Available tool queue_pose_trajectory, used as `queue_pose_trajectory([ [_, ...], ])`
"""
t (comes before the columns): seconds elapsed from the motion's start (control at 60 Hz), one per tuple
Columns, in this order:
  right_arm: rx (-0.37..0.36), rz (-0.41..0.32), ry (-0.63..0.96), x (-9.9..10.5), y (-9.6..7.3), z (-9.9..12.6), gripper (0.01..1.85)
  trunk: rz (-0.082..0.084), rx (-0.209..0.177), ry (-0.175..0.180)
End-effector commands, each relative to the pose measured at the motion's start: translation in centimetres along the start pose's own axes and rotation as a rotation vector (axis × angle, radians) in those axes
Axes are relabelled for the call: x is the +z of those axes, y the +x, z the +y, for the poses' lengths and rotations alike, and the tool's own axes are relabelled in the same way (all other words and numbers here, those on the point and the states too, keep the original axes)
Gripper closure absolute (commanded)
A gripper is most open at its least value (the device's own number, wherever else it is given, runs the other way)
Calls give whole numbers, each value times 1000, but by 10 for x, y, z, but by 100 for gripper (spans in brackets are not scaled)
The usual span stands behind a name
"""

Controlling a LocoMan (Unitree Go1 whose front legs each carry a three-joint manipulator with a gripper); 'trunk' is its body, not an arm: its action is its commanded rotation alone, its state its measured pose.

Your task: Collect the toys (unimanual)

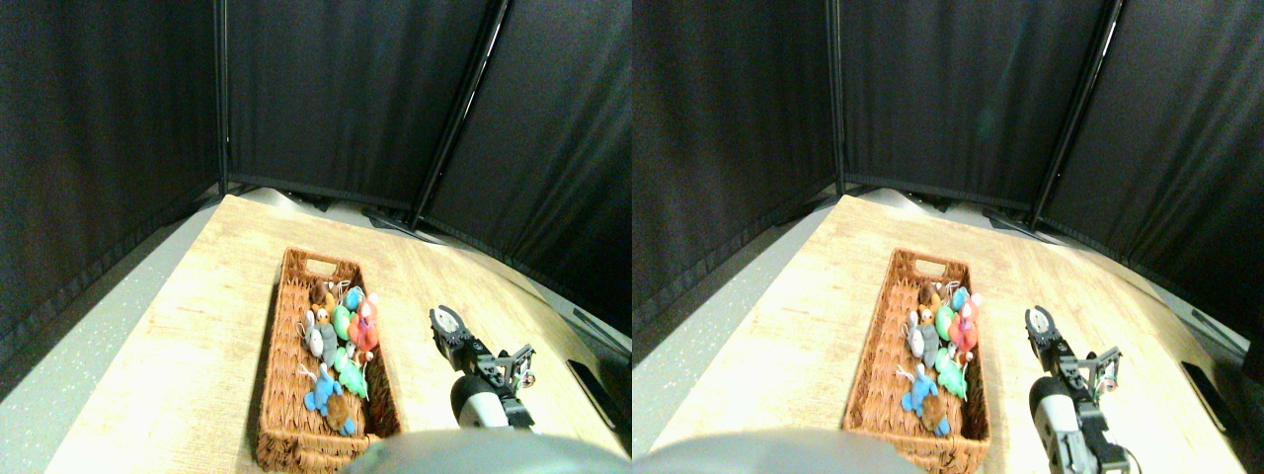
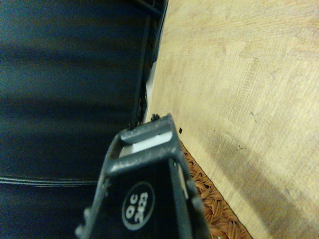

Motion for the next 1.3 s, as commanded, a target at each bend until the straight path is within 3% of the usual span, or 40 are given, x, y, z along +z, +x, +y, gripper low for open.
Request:
queue_pose_trajectory([
  [0.017,3,-21,-3,2,2,1,180,-9,-6,-17],
  [0.483,4,-25,-2,1,2,2,180,-3,-11,-19],
  [1.3,5,-8,8,0,-1,4,180,-8,-21,-19],
])
